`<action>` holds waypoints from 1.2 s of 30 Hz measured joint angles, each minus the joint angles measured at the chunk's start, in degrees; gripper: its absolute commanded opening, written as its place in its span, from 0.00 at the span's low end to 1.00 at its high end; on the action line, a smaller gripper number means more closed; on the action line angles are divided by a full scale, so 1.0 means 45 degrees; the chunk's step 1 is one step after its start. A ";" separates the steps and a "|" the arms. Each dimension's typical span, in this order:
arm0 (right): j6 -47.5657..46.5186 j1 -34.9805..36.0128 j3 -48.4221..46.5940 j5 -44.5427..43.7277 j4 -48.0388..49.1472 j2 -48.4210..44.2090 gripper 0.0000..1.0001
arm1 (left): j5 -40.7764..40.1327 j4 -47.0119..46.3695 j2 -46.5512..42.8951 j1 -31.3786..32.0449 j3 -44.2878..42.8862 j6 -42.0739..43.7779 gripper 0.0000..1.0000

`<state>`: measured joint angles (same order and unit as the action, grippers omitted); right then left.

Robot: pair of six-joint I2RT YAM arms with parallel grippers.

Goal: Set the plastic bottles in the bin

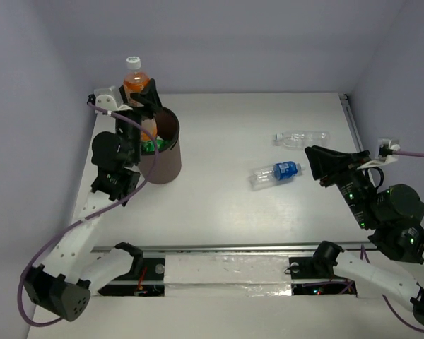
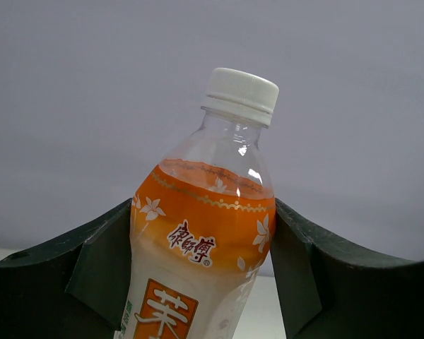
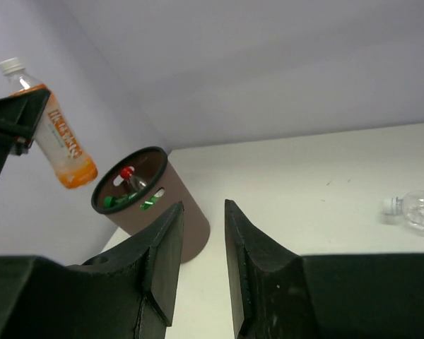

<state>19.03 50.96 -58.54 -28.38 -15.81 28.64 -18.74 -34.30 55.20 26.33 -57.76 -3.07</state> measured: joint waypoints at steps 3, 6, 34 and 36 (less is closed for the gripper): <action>0.0039 0.0000 0.0097 0.0282 0.0015 -0.0010 0.35 | 0.0282 -0.0199 0.0515 -0.1423 0.0214 -0.1015 0.50; 0.0087 0.0000 0.0180 0.0500 0.0141 -0.0034 0.35 | 0.0758 -0.0321 0.1185 -0.3143 0.0505 -0.1987 0.50; 0.0316 0.0000 0.1078 0.1287 0.0874 0.0879 0.36 | 0.1870 -0.1297 0.0840 -0.4537 0.3395 -0.6999 0.99; 0.0369 0.0000 0.1268 0.1229 0.0889 0.0903 0.36 | 0.1734 -0.1277 0.0136 -0.4537 0.3395 -0.6805 0.99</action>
<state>20.69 50.96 -52.84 -22.85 -11.81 32.71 -10.94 -40.05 55.81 5.91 -42.48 -33.69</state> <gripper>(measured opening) 0.359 0.989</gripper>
